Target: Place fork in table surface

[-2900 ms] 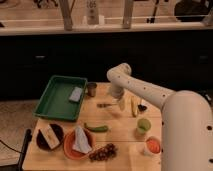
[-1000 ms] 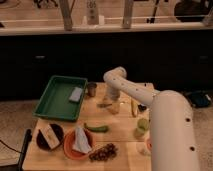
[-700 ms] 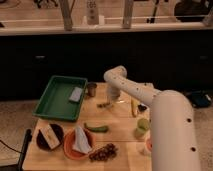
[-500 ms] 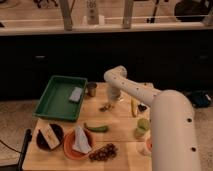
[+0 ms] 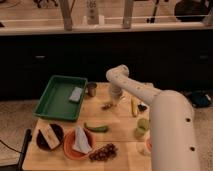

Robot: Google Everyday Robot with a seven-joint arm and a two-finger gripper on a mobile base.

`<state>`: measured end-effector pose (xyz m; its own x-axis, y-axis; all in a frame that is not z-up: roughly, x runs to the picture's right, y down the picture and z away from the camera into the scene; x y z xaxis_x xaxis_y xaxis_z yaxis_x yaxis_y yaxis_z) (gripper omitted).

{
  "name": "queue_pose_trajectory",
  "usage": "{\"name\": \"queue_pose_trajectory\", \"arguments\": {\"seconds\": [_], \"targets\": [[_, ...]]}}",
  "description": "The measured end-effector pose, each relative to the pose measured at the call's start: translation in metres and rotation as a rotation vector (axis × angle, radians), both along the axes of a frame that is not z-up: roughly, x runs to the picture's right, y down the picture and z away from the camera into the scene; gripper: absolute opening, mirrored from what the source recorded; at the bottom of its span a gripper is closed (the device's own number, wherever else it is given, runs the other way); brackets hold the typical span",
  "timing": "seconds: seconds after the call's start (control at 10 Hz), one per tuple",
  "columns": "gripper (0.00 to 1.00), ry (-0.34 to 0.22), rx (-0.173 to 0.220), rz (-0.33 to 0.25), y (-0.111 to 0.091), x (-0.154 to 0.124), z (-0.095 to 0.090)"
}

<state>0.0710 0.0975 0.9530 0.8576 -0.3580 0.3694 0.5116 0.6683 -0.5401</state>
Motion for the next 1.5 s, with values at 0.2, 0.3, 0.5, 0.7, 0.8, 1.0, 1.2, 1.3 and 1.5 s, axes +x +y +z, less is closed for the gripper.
{"name": "queue_pose_trajectory", "arguments": {"seconds": [0.2, 0.3, 0.5, 0.7, 0.8, 1.0, 1.2, 1.3, 1.5], "targets": [[0.00, 0.002, 0.002, 0.001, -0.001, 0.000, -0.002], [0.00, 0.001, 0.003, 0.002, -0.002, -0.001, -0.003], [0.00, 0.001, 0.007, 0.003, -0.004, -0.001, -0.004], [0.00, -0.002, 0.014, 0.002, -0.006, -0.003, -0.006], [0.00, -0.003, 0.016, 0.001, -0.007, -0.004, -0.007], [0.00, -0.007, 0.020, -0.002, -0.010, -0.006, -0.008], [0.00, -0.009, 0.019, -0.007, -0.010, -0.008, -0.008], [0.00, -0.011, 0.016, -0.010, -0.010, -0.008, -0.009], [0.00, -0.016, 0.012, -0.013, -0.010, -0.009, -0.009]]}}
